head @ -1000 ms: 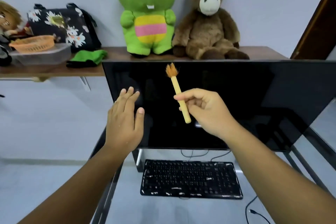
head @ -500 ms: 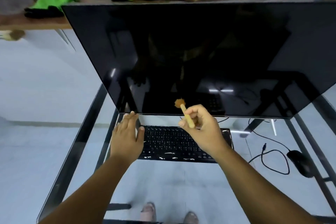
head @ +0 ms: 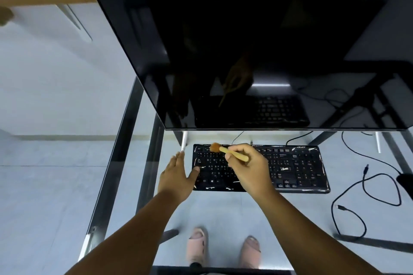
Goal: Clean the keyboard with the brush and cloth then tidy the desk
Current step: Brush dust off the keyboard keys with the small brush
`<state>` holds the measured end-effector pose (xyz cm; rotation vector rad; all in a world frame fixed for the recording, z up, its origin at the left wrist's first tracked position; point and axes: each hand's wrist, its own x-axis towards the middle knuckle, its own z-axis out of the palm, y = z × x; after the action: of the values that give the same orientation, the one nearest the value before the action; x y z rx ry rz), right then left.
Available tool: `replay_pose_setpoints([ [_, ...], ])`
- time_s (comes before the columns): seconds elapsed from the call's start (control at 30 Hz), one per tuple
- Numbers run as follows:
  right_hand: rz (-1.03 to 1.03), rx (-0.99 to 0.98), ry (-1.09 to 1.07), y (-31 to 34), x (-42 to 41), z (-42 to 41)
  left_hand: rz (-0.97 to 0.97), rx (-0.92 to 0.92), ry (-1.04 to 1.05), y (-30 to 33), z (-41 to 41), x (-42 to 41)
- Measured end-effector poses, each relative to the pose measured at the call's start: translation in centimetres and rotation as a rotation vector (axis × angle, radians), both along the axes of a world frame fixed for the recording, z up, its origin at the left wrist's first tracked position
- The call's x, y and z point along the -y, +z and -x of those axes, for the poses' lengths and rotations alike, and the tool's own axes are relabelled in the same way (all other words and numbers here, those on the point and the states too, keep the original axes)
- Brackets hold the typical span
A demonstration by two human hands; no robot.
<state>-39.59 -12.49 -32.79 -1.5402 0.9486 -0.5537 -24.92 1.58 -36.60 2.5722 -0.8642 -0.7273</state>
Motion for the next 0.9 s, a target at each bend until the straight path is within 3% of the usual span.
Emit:
replay_pose_setpoints([
  [0.2, 0.009, 0.016, 0.013, -1.1, -1.4, -2.7, -0.003, -0.040, -0.006, -1.7, 0.4, 0.2],
  [0.3, 0.150, -0.081, 0.080, -1.9, -1.7, -2.9, 0.012, 0.002, 0.000, -2.3, 0.6, 0.1],
  [0.43, 0.351, -0.103, -0.065, -2.5, -1.9, -2.4, 0.019, 0.038, -0.012, -2.7, 0.9, 0.0],
  [0.53, 0.364, -0.022, 0.045, -2.4, -2.8, -3.1, 0.007, 0.046, -0.033, -3.0, 1.1, 0.1],
  [0.6, 0.395, -0.073, 0.116, -2.8, -3.2, -3.4, -0.009, 0.047, -0.042, -3.2, 1.0, 0.0],
  [0.7, 0.475, -0.191, -0.037, -3.7, -2.6, -2.9, -0.002, 0.035, -0.047, -3.3, 0.9, -0.1],
  [0.77, 0.465, -0.156, -0.073, -3.5, -2.3, -2.5, 0.004, 0.032, -0.050, -3.4, 0.9, -0.2],
  [0.9, 0.383, -0.115, 0.127, -3.0, -2.4, -2.1, 0.001, 0.049, -0.055, -3.5, 1.2, -0.3],
])
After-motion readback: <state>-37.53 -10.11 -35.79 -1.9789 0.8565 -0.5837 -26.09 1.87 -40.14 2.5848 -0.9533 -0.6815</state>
